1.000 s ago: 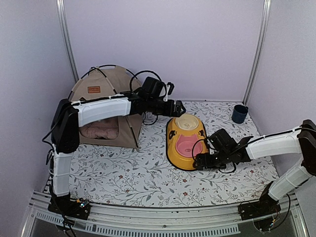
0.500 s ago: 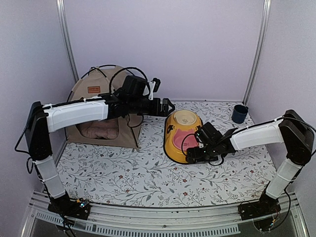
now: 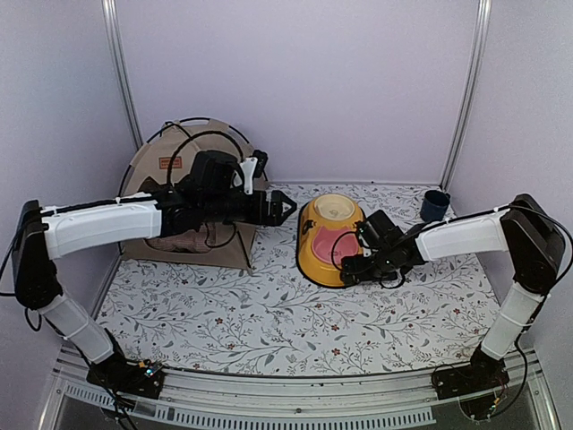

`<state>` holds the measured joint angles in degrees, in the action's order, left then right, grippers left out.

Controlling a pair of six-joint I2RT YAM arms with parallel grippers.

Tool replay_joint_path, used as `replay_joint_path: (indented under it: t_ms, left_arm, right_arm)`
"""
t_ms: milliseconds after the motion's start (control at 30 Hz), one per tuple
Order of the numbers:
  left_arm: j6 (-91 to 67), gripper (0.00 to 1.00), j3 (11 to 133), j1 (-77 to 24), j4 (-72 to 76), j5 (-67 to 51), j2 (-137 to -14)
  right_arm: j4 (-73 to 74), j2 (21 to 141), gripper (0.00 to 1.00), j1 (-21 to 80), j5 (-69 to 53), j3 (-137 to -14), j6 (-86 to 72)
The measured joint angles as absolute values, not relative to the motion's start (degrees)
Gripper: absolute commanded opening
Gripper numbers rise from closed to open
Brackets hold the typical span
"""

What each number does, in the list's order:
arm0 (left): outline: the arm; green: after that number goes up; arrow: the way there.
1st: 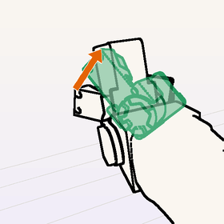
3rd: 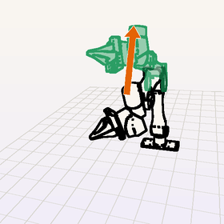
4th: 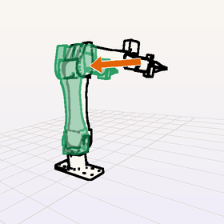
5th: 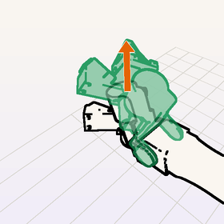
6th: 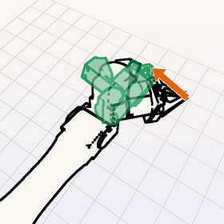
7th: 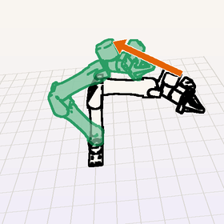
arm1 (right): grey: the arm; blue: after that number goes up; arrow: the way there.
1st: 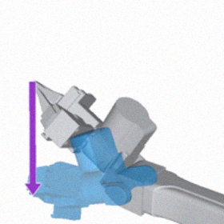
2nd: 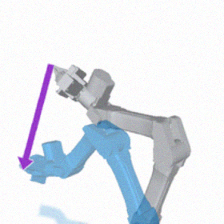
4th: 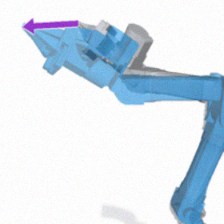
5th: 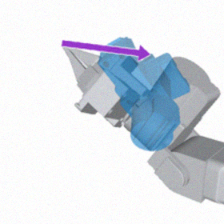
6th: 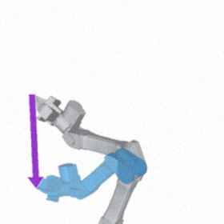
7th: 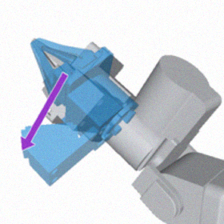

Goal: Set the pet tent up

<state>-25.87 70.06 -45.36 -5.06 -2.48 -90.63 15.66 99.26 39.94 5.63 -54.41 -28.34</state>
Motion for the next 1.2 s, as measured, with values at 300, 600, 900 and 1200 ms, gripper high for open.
replay_joint_path:
  t_ms: [300,600,900,1200]
  left_arm:
    - [-24.60,1.00,59.55,-45.34,-2.52,0.80,-80.07]
    - [-25.85,0.99,51.66,-44.73,-2.94,7.01,-71.33]
    - [-30.26,0.99,45.91,-41.28,-5.61,11.53,-65.63]
    - [-36.14,1.00,42.33,-38.06,-9.74,20.47,-61.65]
  right_arm:
    - [13.47,92.88,0.99,39.46,4.64,-54.13,-27.79]
    - [9.26,80.38,0.99,37.01,4.08,-51.20,-27.59]
    - [5.58,66.57,0.99,27.94,10.15,-43.92,-27.62]
    - [-2.37,63.83,0.99,26.92,14.44,-39.92,-20.49]
